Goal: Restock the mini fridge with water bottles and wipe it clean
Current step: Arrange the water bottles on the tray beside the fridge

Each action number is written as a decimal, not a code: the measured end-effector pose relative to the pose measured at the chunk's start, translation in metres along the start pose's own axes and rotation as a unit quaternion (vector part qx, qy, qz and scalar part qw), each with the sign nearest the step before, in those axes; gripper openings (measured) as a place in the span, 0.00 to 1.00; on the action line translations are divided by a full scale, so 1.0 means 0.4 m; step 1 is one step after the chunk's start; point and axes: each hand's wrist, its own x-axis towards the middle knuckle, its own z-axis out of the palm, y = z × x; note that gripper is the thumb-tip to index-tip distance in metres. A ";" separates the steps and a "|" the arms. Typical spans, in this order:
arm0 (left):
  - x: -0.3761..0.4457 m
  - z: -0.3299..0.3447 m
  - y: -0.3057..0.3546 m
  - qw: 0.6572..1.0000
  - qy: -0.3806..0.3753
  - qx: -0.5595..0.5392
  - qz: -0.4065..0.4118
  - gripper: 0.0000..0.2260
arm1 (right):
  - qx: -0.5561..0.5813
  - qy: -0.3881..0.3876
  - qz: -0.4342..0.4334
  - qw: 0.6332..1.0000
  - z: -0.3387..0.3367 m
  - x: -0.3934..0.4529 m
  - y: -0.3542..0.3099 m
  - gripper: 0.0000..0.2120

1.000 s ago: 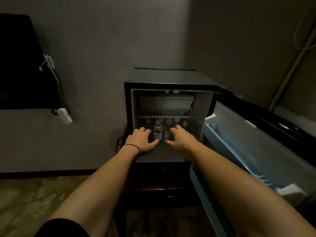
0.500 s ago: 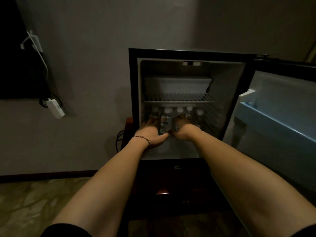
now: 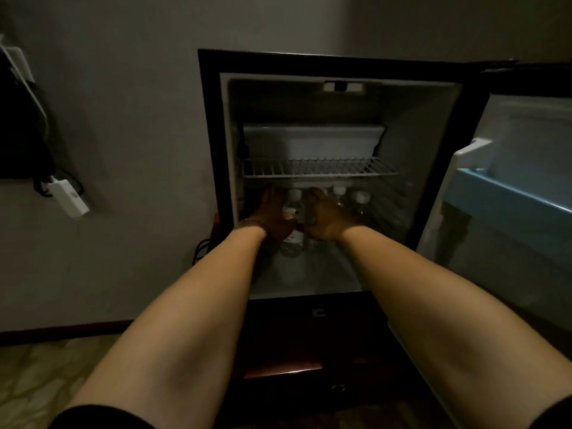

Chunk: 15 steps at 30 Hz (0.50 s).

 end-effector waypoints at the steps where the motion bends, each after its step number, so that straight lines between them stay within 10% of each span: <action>1: 0.015 0.002 -0.006 1.000 0.001 -0.001 0.001 0.38 | -0.003 -0.005 -0.003 1.000 0.008 0.007 0.008 0.44; 15: 0.077 0.034 -0.030 0.999 0.027 0.030 0.025 0.33 | 0.031 0.011 -0.101 0.994 0.047 0.053 0.014 0.47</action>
